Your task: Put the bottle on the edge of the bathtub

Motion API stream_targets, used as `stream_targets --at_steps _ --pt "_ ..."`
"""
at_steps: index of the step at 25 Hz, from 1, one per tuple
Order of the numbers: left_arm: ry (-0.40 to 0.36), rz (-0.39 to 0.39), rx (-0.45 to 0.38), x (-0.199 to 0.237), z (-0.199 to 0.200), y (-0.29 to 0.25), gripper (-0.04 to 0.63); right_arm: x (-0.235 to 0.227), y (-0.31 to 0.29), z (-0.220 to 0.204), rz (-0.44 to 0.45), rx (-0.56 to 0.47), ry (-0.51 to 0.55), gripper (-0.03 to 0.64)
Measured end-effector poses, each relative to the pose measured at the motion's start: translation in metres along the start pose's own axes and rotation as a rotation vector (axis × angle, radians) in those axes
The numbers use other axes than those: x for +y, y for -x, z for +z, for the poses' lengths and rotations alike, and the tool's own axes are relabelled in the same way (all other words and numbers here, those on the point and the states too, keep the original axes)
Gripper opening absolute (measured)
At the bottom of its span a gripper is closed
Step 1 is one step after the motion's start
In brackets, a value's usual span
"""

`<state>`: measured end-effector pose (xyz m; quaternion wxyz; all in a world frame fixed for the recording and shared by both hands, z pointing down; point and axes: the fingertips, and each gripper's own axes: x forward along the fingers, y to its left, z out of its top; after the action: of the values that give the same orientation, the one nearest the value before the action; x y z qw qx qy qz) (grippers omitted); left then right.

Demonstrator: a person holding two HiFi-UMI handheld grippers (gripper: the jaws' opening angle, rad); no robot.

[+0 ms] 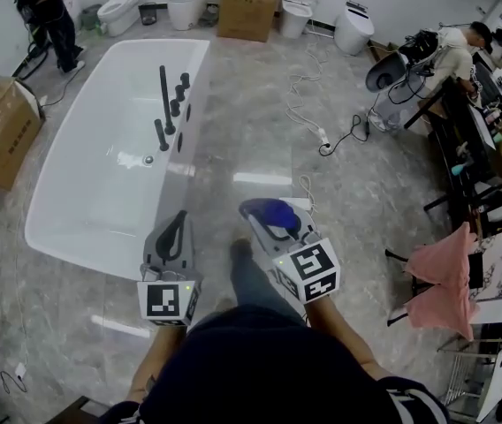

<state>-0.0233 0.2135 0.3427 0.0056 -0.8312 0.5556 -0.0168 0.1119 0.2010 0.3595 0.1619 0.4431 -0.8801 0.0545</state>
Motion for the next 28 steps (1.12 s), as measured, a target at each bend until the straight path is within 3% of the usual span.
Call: stream_targets --at_steps 10,19,28 --pt "-0.022 0.067 0.028 0.037 -0.017 -0.061 0.0 -0.041 -0.074 0.021 0.058 -0.039 0.026 0.161" --pt "-0.032 0.115 -0.085 0.092 0.023 -0.203 0.0 -0.133 -0.188 0.074 0.12 -0.044 0.062 0.161" --pt "-0.034 0.119 -0.089 0.126 0.029 -0.326 0.0 -0.225 -0.28 0.115 0.137 -0.052 0.092 0.161"
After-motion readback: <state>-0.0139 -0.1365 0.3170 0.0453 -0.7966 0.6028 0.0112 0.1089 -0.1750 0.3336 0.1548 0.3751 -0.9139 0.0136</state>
